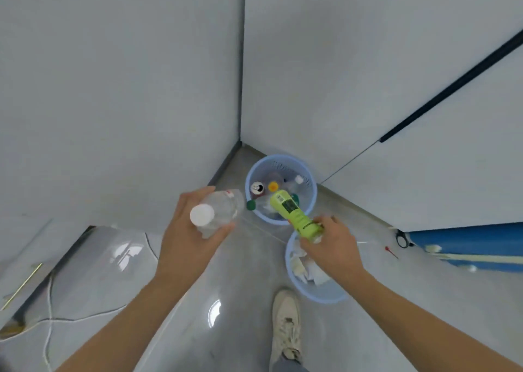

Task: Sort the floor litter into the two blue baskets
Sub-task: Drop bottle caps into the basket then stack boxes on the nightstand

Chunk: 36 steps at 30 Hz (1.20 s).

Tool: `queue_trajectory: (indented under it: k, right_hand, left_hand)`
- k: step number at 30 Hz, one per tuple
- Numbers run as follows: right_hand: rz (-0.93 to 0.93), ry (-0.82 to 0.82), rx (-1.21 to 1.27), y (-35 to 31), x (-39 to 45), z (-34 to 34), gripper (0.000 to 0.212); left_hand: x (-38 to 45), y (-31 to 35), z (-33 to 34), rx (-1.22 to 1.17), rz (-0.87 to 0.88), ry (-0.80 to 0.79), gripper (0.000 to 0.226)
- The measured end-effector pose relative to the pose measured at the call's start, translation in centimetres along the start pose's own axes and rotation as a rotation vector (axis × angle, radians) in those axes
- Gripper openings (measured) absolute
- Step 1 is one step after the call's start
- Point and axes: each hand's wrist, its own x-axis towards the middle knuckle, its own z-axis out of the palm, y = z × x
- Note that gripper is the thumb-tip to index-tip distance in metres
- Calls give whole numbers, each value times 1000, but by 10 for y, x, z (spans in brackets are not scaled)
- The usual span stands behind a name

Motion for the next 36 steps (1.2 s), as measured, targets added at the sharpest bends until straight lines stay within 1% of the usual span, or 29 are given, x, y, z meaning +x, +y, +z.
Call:
queue_trajectory:
  k: [3,7,10,13,16,19,22,25,28,31,36]
  right_hand:
    - [32,18,20,26,60,-4,33]
    - [67,-27,-49,45,127,8,36]
    - [59,-63,-52,55,167,26,42]
    - [38,-93,-28,61,193,41,39]
    - [-13,-77,-9,64,208,54,39]
    - [-34,-85,3,65,215,66,46]
    - [-54,-93,48,65,220,78,49]
    - [-80,-132,46,64,223,86,44]
    - [-98,-148,24,61,223,86,41]
    - [-89,-114,39,63,220,77,37]
    - [-143,-107,45,67,213,57,37]
  left_hand:
    - [58,-2,64,-14,28,-40,65]
    - [123,-25,134,102,48,-88,67]
    - [156,-51,170,214,69,-144,68]
    - [177,-68,193,286,117,-222,66]
    - [187,-78,209,351,209,-318,62]
    - [189,-84,221,396,232,-366,59]
    - [190,-90,228,449,287,-399,62]
    - [192,-94,231,519,334,-471,68]
    - [192,-97,232,537,332,-486,73]
    - [190,-92,230,547,329,-482,79]
    - [182,-91,218,487,277,-445,90]
